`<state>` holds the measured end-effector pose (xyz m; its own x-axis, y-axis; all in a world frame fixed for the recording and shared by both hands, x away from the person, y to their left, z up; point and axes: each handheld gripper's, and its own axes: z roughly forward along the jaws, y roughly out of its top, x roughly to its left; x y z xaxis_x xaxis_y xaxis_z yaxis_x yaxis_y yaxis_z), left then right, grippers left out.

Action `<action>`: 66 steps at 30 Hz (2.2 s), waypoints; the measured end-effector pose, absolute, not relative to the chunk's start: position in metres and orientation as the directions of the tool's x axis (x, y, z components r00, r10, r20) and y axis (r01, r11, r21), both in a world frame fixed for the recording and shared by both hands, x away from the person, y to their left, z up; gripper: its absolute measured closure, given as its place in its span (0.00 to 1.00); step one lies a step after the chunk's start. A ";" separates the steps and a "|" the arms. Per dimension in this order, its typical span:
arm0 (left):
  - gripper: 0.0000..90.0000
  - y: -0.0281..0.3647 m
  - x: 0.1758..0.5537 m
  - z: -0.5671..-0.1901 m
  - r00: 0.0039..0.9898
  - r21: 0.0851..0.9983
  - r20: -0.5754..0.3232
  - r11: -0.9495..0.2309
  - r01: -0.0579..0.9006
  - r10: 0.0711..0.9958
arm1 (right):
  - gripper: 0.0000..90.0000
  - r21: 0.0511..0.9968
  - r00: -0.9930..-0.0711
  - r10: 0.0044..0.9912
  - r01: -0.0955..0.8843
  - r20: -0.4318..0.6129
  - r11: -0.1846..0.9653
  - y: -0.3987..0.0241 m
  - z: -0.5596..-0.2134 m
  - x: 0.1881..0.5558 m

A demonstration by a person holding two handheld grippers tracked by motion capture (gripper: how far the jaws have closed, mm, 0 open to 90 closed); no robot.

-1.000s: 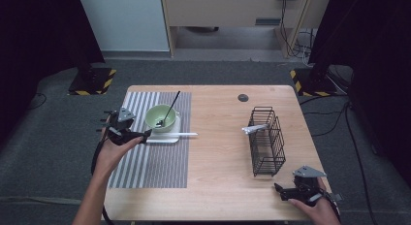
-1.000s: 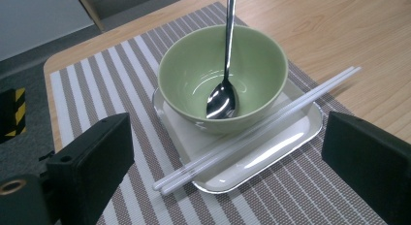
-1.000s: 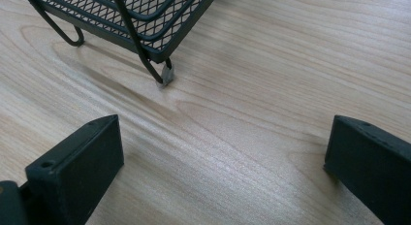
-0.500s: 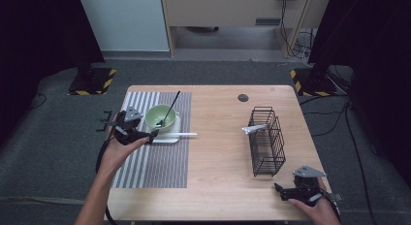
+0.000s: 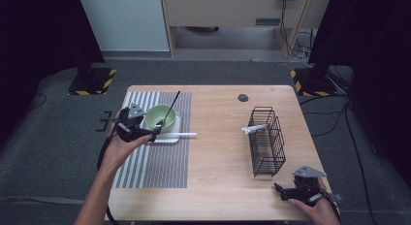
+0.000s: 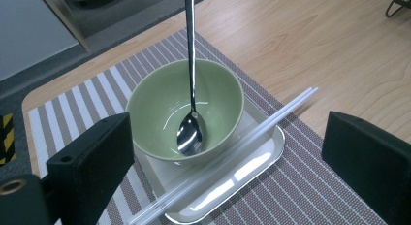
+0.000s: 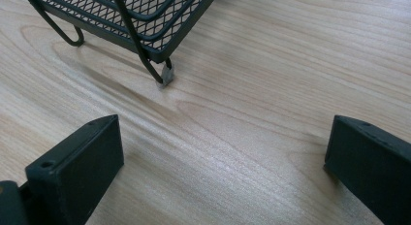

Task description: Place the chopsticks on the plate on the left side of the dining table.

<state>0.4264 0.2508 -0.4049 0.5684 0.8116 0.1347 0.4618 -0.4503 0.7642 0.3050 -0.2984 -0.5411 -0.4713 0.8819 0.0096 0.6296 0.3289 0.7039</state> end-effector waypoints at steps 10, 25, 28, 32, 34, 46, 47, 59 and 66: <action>0.05 0.237 0.432 -0.405 0.587 0.757 0.134 -0.465 0.460 0.798 | 0.00 0.704 -0.470 0.883 0.630 0.009 0.328 -0.298 -0.541 0.305; 0.04 0.207 0.446 -0.414 0.617 0.736 0.117 -0.485 0.472 0.778 | 0.00 0.704 -0.471 0.882 0.630 0.009 0.329 -0.298 -0.541 0.305; 0.04 0.199 0.447 -0.415 0.629 0.738 0.120 -0.493 0.461 0.768 | 0.00 0.704 -0.470 0.882 0.630 0.009 0.329 -0.298 -0.541 0.305; 0.04 0.189 0.446 -0.415 0.643 0.742 0.124 -0.501 0.445 0.756 | 0.00 0.704 -0.470 0.883 0.630 0.009 0.328 -0.298 -0.541 0.305; 0.04 0.184 0.445 -0.415 0.654 0.744 0.126 -0.507 0.435 0.746 | 0.00 0.704 -0.469 0.883 0.630 0.010 0.327 -0.298 -0.541 0.305; 0.04 0.153 0.438 -0.424 0.719 0.737 0.126 -0.549 0.394 0.684 | 0.00 0.704 -0.470 0.882 0.630 0.009 0.329 -0.298 -0.541 0.305; 0.04 0.151 0.438 -0.425 0.722 0.736 0.123 -0.551 0.393 0.680 | 0.00 0.704 -0.471 0.882 0.630 0.008 0.329 -0.298 -0.541 0.305; 0.04 0.121 0.432 -0.446 0.756 0.712 0.116 -0.585 0.388 0.644 | 0.00 0.705 -0.469 0.883 0.629 0.007 0.328 -0.298 -0.541 0.305; 0.04 0.103 0.428 -0.456 0.780 0.690 0.115 -0.615 0.382 0.615 | 0.00 0.706 -0.468 0.884 0.629 0.008 0.326 -0.298 -0.541 0.305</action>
